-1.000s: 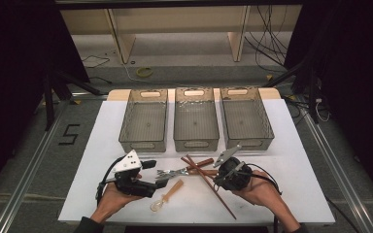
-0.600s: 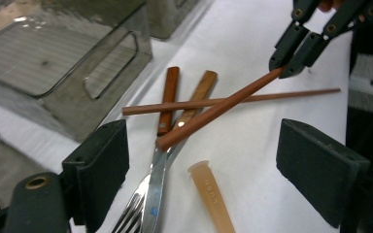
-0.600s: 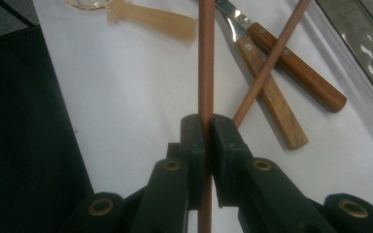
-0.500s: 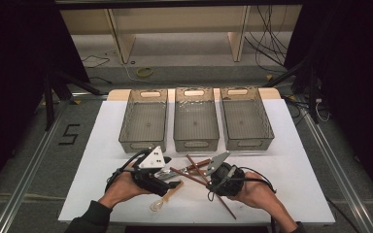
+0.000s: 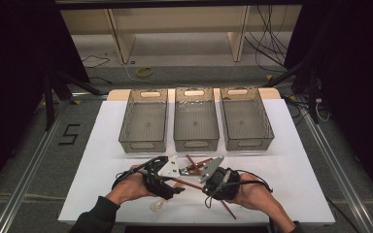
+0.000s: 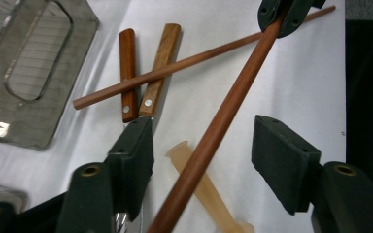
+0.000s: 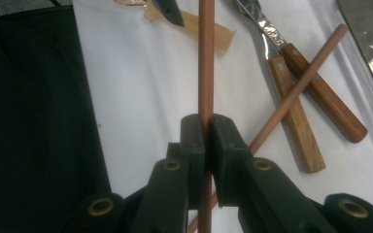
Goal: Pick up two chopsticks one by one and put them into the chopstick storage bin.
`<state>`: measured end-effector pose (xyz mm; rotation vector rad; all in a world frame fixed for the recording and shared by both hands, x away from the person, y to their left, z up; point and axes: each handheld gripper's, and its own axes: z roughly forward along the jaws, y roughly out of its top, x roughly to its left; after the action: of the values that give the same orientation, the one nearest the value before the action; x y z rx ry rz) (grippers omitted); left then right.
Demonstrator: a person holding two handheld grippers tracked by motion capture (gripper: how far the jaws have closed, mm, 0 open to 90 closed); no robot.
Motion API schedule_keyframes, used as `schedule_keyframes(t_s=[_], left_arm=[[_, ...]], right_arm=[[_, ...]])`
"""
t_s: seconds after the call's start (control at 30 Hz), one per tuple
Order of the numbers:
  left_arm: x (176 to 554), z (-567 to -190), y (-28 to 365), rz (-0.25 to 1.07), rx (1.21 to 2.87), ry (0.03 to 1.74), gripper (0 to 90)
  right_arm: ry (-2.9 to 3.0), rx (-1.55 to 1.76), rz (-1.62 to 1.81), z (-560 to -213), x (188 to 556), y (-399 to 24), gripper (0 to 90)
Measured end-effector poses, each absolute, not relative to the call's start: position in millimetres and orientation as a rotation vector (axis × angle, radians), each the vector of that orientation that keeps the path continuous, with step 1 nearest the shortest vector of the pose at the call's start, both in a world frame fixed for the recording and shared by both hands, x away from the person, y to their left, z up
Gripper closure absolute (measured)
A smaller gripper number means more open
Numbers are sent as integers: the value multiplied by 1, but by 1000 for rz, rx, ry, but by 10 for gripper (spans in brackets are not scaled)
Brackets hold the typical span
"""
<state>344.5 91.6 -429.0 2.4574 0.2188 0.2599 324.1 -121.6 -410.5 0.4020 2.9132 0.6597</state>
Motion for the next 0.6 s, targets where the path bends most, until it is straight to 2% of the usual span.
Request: schedule_keyframes(t_s=[0.5,0.6], left_arm=[[340,-431,90,214,2512,103,707],[339,-432,89,204,2524,74,732]], right_arm=[[2928,277,642,-413,320,-119,850],[2931,253,636,-414,320,-119,849]])
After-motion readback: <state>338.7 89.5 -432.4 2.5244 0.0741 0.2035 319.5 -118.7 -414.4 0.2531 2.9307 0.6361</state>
